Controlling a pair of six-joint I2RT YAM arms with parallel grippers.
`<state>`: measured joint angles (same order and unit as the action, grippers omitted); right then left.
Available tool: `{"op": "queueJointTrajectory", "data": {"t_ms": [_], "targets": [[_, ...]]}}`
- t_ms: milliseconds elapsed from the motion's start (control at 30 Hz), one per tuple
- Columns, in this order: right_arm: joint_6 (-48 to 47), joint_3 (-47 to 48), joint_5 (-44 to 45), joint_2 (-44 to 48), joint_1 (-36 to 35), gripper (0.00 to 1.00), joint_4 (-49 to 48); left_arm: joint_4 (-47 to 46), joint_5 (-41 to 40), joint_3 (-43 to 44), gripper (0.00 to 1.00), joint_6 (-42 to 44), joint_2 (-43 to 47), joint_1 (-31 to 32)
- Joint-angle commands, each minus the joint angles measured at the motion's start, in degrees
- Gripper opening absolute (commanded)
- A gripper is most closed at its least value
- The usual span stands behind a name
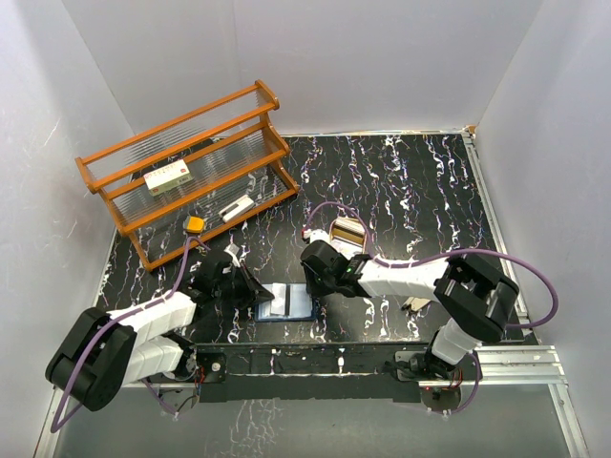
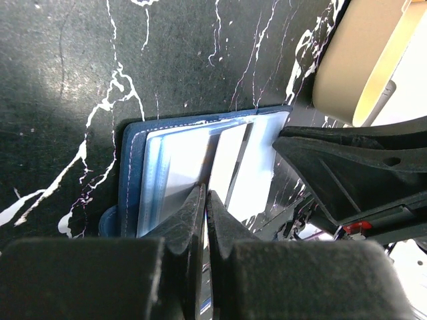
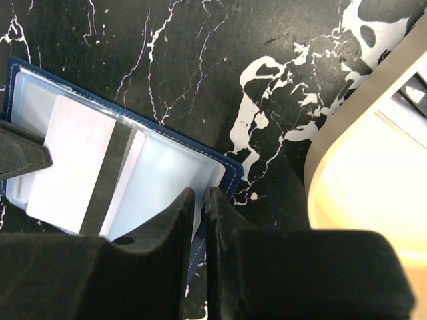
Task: Put the credit cards into the card holder
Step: Insert the credit card into the card holder.
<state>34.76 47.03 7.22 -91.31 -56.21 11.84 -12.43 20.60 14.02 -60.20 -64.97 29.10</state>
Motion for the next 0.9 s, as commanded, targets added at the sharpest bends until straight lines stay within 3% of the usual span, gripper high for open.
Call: {"op": "queueJointTrajectory", "data": {"t_ms": [0,500,867], "targets": [[2.31,-1.33,-2.41,2.84,-0.39,0.12,-0.59,0.11,-2.20,-0.84,0.00,-1.17,1.34,1.00],[3.42,-3.60,-0.69,3.31,-0.73,0.12,-3.57,-0.43,-4.14,-0.78,0.00,-3.43,1.33,3.76],[4.92,-2.62,-1.25,8.83,-0.74,0.25,1.17,-3.46,-3.93,-1.01,0.00,-4.67,-1.48,4.43]]}}
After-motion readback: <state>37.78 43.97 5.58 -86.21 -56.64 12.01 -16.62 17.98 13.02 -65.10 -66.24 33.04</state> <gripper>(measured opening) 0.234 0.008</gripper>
